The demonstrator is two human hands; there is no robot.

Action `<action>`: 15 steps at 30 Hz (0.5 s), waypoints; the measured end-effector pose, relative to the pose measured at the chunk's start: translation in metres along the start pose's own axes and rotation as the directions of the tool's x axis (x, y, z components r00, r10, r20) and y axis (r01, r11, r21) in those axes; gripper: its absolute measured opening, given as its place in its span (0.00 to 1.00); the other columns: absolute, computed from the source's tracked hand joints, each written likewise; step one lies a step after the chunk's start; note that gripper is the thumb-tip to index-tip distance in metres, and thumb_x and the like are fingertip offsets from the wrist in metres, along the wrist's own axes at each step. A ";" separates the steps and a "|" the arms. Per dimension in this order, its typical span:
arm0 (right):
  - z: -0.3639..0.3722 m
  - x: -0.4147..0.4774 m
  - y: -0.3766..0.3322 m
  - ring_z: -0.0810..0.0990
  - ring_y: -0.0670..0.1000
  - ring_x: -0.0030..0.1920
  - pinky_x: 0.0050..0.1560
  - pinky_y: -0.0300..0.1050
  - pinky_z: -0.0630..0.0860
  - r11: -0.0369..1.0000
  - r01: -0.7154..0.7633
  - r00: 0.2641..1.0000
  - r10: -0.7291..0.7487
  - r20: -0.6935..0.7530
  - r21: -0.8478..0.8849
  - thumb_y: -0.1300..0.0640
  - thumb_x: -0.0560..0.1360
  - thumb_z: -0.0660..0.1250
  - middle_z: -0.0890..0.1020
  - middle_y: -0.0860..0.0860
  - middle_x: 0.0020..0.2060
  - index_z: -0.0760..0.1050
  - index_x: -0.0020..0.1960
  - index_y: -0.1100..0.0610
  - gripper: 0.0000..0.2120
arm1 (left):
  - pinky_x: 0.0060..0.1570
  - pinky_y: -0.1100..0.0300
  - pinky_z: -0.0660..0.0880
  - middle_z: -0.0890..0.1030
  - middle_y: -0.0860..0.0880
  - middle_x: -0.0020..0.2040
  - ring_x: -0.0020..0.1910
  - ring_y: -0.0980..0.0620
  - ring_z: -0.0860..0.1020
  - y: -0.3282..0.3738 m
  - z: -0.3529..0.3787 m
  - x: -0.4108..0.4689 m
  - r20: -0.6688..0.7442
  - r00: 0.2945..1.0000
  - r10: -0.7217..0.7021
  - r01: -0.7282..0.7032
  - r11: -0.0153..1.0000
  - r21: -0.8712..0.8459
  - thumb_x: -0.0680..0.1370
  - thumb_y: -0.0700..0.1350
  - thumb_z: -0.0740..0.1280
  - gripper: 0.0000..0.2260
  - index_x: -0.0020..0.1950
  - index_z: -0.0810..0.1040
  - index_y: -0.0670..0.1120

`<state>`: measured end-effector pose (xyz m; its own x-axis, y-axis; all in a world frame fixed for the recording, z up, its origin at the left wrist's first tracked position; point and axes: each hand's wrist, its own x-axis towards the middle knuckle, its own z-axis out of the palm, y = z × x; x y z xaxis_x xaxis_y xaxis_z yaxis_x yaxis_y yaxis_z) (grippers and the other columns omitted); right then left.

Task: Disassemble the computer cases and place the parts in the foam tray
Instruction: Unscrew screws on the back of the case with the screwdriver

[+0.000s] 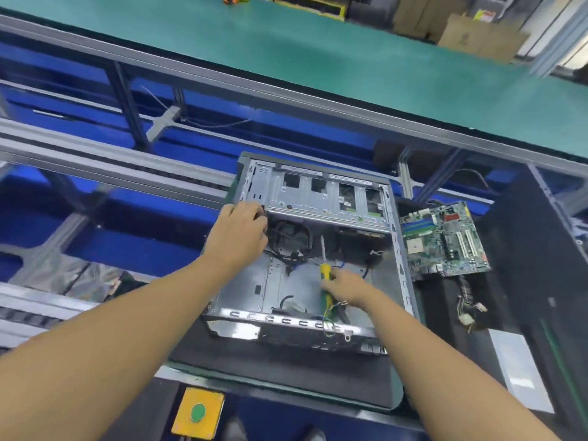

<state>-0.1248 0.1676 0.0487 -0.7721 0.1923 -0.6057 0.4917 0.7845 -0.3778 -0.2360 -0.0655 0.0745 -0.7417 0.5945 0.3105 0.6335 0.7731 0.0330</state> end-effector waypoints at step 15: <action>0.022 -0.153 0.017 0.73 0.49 0.26 0.26 0.42 0.71 0.235 0.412 0.892 0.091 -0.442 0.880 0.52 0.85 0.57 0.77 0.50 0.32 0.73 0.55 0.58 0.10 | 0.57 0.53 0.75 0.78 0.52 0.65 0.61 0.47 0.77 0.093 -0.031 -0.063 0.564 0.703 0.432 -0.237 0.891 -0.387 0.78 0.60 0.65 0.23 0.73 0.66 0.59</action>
<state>0.0106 0.1390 0.1195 -0.8223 0.5034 -0.2653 0.1519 -0.2551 -0.9549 -0.1234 -0.0380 0.0869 -0.3723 0.8771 -0.3036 0.8253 0.4624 0.3240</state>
